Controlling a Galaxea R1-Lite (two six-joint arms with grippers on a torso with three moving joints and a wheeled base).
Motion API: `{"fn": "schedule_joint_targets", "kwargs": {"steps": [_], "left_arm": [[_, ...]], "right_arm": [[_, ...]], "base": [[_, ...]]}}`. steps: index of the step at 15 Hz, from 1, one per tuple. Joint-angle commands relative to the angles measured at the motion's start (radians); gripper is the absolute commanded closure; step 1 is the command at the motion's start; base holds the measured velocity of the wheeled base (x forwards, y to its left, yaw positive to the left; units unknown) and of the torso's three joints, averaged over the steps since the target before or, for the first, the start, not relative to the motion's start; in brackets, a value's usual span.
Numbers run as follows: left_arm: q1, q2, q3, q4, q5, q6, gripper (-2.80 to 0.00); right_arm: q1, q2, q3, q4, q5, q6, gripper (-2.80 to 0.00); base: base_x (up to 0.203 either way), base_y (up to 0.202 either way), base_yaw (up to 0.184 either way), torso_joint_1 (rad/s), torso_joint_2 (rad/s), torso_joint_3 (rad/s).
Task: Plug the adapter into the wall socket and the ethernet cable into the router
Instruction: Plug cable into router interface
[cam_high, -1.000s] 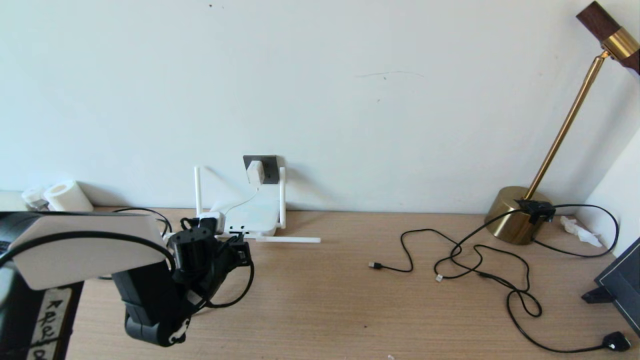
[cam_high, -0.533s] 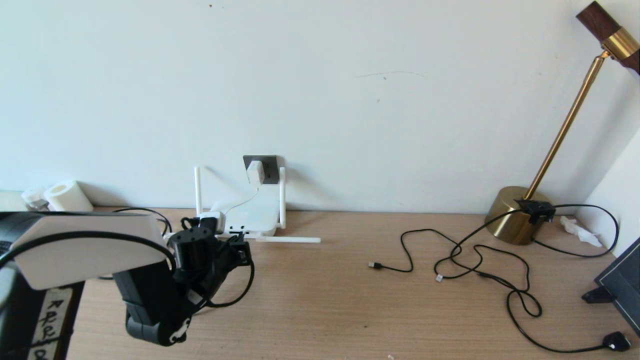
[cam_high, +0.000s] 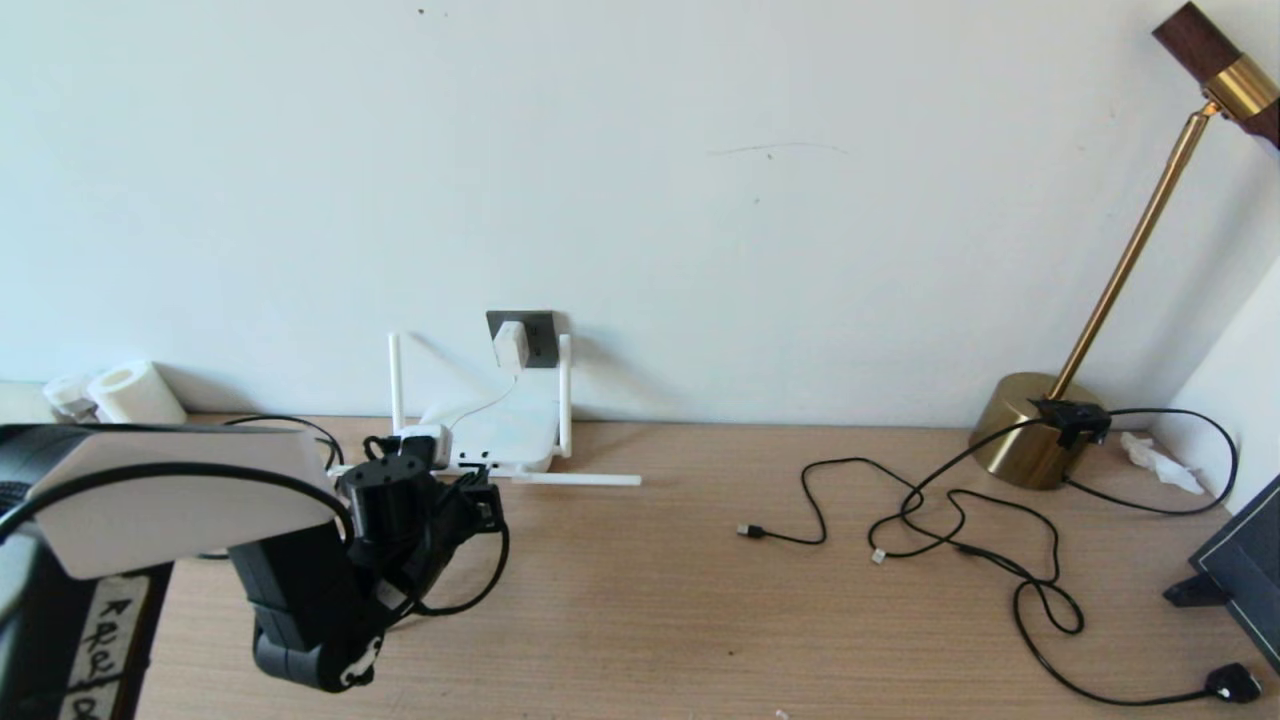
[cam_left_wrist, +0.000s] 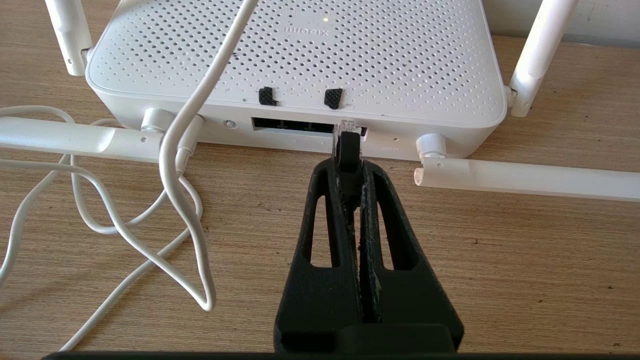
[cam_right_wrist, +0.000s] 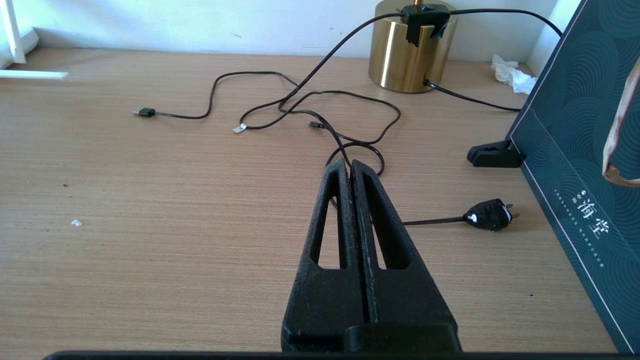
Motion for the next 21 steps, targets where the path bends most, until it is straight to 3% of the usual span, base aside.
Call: {"fn": "schedule_joint_targets", "kwargs": {"steps": [1,21], "left_arm": [[0.000,0.002,0.000,-0.008,0.001,-0.001,0.00],[0.000,0.005,-0.011,-0.006,0.001,0.001,0.00]], "right_arm": [[0.000,0.002,0.000,0.000,0.000,0.000,0.00],[0.000,0.002,0.000,0.000,0.000,0.000,0.00]], "base": [[0.000,0.000,0.000,0.000,0.00,0.000],[0.000,0.000,0.000,0.000,0.00,0.000]]}}
